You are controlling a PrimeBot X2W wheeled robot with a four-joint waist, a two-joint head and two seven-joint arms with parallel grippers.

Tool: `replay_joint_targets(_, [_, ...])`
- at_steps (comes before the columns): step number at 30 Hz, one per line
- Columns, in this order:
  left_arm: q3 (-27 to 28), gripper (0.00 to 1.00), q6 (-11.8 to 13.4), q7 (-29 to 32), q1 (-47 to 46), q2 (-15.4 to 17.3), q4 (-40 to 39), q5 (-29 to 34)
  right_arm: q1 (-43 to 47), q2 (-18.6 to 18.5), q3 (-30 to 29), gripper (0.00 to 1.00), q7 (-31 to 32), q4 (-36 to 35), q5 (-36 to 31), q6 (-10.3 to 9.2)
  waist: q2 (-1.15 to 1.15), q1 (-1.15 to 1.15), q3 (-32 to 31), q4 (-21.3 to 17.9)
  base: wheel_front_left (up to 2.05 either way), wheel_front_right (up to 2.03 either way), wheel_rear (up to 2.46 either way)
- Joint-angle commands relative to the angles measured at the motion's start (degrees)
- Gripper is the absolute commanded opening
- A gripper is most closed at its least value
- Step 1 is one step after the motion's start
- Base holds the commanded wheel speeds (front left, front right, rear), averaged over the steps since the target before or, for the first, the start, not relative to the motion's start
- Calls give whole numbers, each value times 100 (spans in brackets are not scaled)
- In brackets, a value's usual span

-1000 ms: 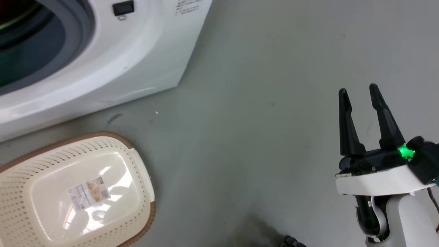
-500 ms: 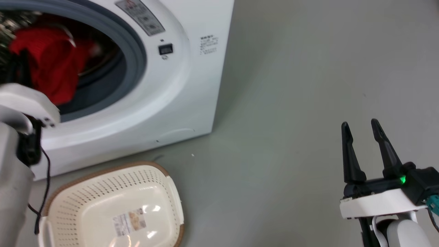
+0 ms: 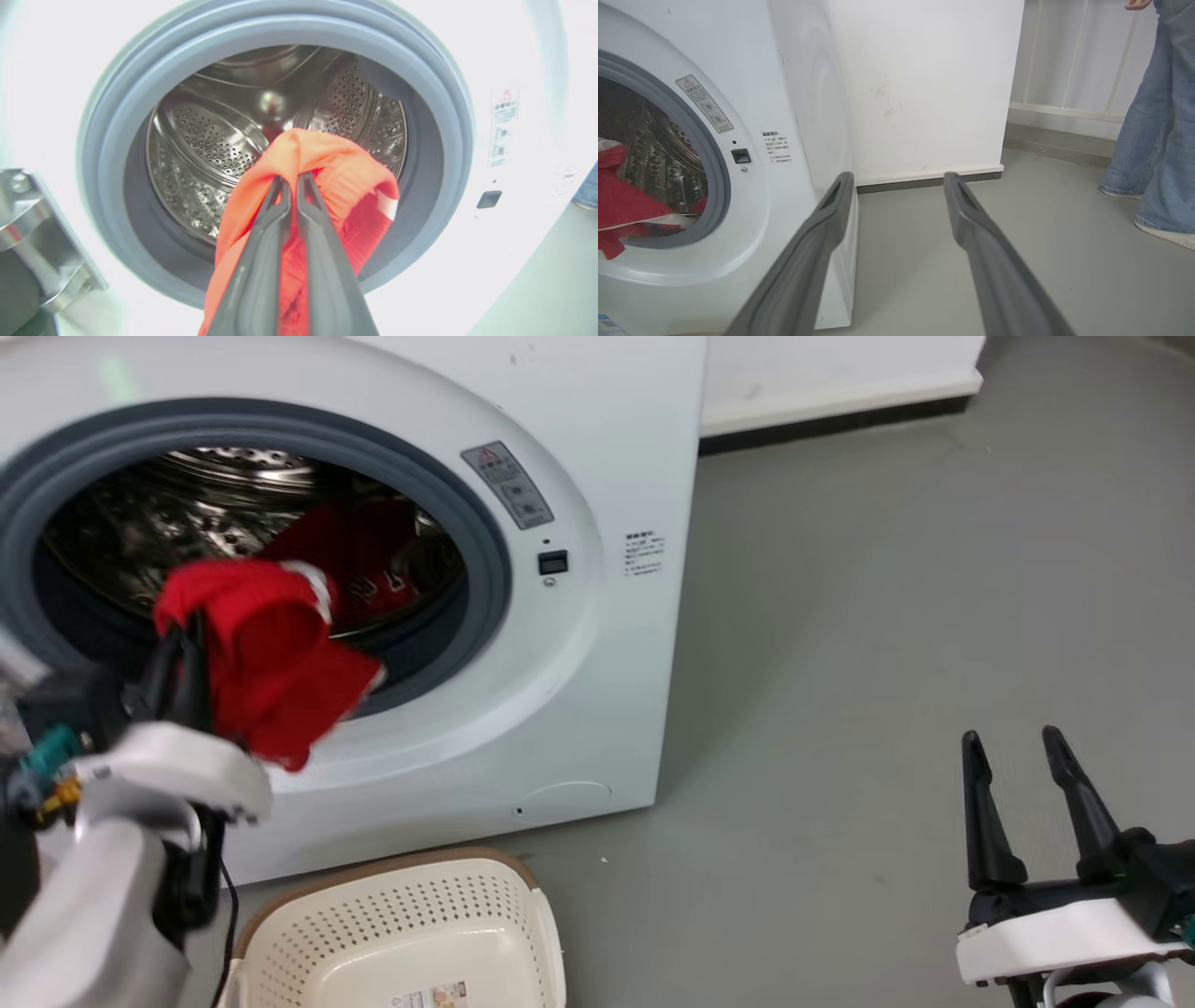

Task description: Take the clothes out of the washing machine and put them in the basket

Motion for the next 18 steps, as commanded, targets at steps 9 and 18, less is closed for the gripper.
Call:
replay_joint_targets(9, [-73, 0, 366, 7, 1869, -137, -1072, -16, 311, -1, -14, 100, 235, -306, -135, -2, 0, 2, -397, 247, 0, 0, 0])
replay_joint_targets(18, [-427, 0, 502, 85, 2803, -600, -866, -192, 259, -1, 10, 100, 316, -521, -113, -2, 0, 2, -129, 199, 0, 0, 0])
